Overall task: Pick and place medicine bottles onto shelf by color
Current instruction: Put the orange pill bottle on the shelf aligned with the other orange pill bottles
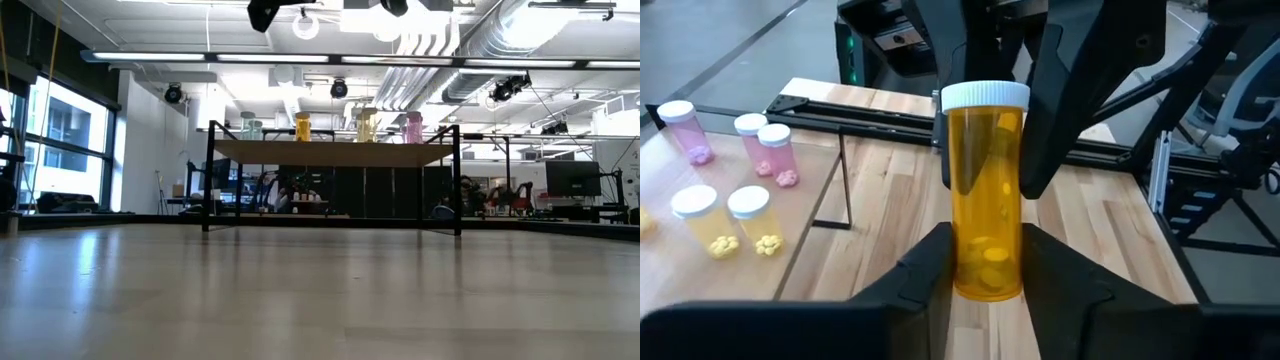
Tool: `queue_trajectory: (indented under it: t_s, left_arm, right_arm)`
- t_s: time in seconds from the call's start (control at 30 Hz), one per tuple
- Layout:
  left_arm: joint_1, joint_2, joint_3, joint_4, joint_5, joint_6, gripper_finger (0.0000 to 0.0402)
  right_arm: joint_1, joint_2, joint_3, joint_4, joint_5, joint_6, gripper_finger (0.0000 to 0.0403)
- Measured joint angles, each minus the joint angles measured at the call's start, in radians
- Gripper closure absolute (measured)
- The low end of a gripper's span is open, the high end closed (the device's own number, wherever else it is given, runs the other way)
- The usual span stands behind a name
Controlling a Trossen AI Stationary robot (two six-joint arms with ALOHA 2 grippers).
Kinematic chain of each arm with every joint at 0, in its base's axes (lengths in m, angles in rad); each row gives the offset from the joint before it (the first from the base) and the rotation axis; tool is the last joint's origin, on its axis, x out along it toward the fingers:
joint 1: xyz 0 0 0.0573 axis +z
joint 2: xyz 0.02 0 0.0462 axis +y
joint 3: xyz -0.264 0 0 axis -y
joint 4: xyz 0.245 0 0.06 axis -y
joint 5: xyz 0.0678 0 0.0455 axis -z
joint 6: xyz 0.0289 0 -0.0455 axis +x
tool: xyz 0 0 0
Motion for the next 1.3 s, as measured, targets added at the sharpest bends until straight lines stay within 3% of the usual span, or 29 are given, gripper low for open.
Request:
queue_trajectory:
  t_s: [0.33,0.6,0.77,0.97,1.13,1.3]
  left_arm:
    - [0.0,0.0,0.0,0.0,-0.001,0.016,0.0309]
    - [0.002,0.001,0.0,-0.001,-0.06,0.016,0.0308]
    - [0.003,-0.001,0.0,0.0,-0.211,0.024,0.0309]
    - [0.003,-0.009,-0.001,-0.002,-0.474,0.013,0.0309]
    - [0.003,-0.011,-0.001,0.007,-0.701,0.006,0.0309]
    - [-0.005,-0.011,-0.002,0.008,-0.81,-0.043,0.0309]
  right_arm:
    - [0.0,0.0,0.0,0.001,0.01,-0.061,0.0307]
    - [-0.031,0.0,0.0,-0.016,0.028,-0.091,0.0231]
    - [-0.074,-0.004,-0.001,-0.062,0.017,-0.12,0.0195]
    - [-0.164,-0.043,-0.001,-0.074,-0.042,-0.189,0.0187]
    - [-0.259,-0.079,-0.001,0.025,-0.057,-0.303,0.0187]
    - [-0.36,-0.088,-0.001,0.182,-0.182,-0.445,0.0187]
